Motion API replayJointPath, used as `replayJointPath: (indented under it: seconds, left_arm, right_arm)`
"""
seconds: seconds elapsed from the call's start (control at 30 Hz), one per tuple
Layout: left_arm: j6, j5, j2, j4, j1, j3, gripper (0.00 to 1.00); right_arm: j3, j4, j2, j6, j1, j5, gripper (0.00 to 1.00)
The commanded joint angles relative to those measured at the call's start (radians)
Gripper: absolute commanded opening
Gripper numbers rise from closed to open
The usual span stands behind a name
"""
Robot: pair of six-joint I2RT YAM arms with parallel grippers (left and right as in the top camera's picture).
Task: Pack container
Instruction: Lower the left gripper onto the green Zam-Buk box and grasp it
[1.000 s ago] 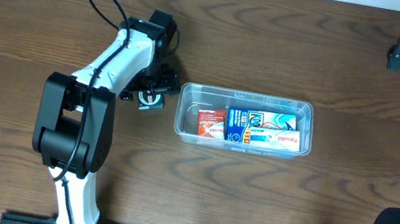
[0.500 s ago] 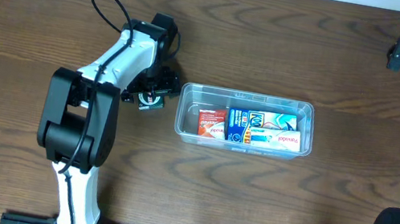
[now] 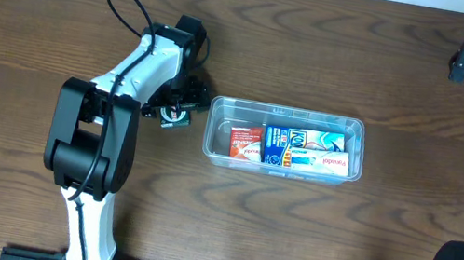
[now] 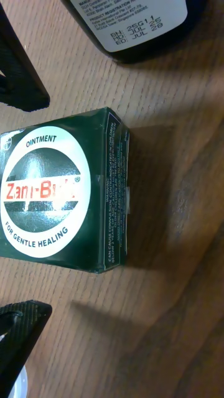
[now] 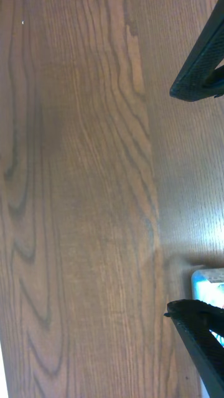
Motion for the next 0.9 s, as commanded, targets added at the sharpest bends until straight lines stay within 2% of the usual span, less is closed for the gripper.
replayJointPath:
  seconds: [0.0, 0.5, 0.87]
  left_arm:
    - [0.021, -0.002, 0.017, -0.001, 0.004, -0.008, 0.98]
    - [0.021, -0.002, 0.026, 0.081, 0.004, -0.090, 0.99]
    - [0.021, -0.002, 0.026, 0.096, 0.004, -0.090, 0.77]
  right_arm:
    - [0.009, -0.001, -0.007, 0.016, -0.008, -0.001, 0.99]
    - [0.009, -0.001, -0.007, 0.016, -0.008, -0.001, 0.99]
    - [0.009, -0.001, -0.007, 0.016, -0.008, -0.001, 0.99]
